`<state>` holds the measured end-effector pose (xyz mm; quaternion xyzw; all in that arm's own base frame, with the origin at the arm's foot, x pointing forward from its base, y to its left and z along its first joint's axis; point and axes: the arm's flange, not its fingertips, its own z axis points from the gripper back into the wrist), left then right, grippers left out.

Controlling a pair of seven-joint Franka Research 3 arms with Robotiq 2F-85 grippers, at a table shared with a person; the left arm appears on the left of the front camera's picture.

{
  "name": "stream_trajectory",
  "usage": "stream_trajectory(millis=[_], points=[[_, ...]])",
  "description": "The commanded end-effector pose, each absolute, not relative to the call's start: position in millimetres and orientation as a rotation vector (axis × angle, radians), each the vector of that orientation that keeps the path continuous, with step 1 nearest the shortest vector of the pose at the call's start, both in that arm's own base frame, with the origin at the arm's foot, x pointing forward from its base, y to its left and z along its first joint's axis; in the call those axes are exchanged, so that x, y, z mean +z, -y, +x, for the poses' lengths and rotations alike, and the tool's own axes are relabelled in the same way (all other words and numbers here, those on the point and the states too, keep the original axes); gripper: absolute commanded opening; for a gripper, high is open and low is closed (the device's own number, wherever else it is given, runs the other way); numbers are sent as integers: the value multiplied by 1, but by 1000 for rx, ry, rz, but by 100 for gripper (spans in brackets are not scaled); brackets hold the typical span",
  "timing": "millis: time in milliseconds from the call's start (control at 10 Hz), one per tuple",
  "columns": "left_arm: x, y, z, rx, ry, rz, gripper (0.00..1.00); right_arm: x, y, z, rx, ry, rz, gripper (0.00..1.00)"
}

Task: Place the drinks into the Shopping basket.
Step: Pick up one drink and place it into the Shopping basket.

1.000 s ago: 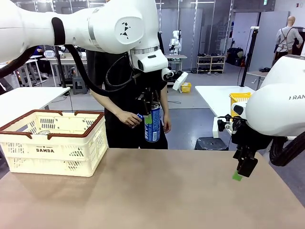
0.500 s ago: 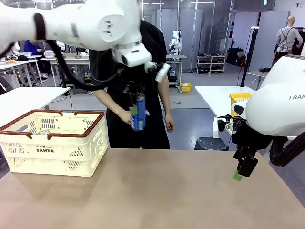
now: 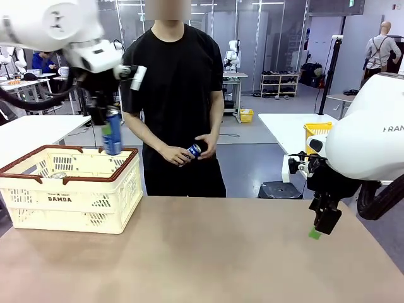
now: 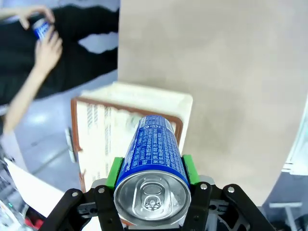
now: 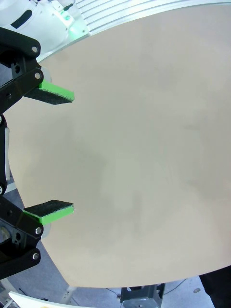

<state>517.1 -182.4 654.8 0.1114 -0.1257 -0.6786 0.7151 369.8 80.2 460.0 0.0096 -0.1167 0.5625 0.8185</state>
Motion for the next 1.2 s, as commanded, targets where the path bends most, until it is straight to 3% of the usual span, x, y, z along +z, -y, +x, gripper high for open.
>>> stream_trajectory(millis=[0, 500, 700, 800, 1100], points=[[644, 132, 513, -1397, 365, 279, 58, 461, -81, 370, 1197, 243, 13, 100], [630, 33, 542, -1237, 373, 264, 58, 461, -81, 370, 1197, 243, 13, 100], [631, 20, 552, -1216, 461, 212, 58, 461, -81, 370, 1197, 243, 13, 100], [626, 24, 544, -1223, 347, 251, 58, 461, -81, 370, 1197, 243, 13, 100], [626, 24, 544, -1223, 347, 251, 58, 461, -81, 370, 1197, 243, 13, 100]])
